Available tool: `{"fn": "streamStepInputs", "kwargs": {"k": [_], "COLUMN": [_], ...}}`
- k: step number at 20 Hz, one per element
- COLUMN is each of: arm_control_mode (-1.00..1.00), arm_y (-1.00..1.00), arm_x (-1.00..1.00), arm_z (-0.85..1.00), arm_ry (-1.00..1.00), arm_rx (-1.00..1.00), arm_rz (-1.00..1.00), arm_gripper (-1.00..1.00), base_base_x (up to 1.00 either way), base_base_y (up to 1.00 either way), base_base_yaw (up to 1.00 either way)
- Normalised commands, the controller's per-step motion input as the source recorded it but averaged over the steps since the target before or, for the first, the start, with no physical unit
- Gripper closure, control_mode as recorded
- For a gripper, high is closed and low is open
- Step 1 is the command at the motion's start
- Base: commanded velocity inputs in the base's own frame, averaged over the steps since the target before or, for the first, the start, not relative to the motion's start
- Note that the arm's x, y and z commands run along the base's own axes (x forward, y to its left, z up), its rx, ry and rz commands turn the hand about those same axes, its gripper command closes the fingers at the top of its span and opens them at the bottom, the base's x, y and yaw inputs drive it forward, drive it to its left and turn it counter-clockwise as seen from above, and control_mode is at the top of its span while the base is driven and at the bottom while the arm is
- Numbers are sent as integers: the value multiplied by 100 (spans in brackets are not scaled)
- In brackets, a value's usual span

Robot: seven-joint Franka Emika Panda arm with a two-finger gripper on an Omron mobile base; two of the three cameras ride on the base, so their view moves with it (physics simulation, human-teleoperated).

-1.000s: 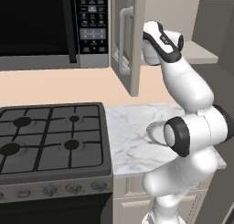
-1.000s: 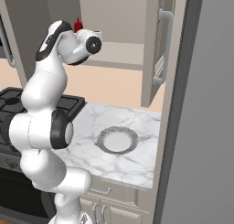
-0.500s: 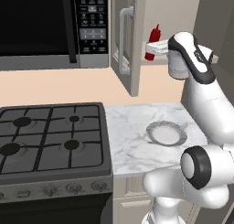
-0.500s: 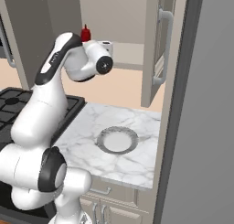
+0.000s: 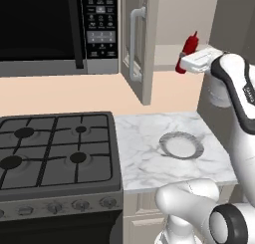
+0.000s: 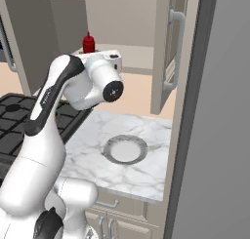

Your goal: Move the hot dog bun to the plate on the dining table and place the condiment next to that plate. Then navigate to the fridge and take the sausage and place it on the plate as well.

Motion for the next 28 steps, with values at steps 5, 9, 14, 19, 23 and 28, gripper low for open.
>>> {"fn": "streamStepInputs", "kwargs": {"k": [5, 9, 14, 19, 23, 28], "arm_control_mode": [-100, -100, -100, 100, 100, 100], "arm_y": [-17, -14, -1, 5, 0, 0], "arm_x": [-100, -100, -94, -44, 0, 0], "arm_z": [3, 0, 0, -4, 0, 0], "arm_ry": [-15, -13, -3, 0, 0, 0], "arm_rx": [0, 0, 0, -3, 0, 0], "arm_rz": [-5, -8, -2, 0, 0, 0], "arm_gripper": [100, 100, 100, 100, 100, 100], "base_base_x": [0, 0, 0, -37, -100, -100], "base_base_y": [0, 0, 0, 2, 19, 38], "base_base_yaw": [0, 0, 0, 0, -4, -27]}}
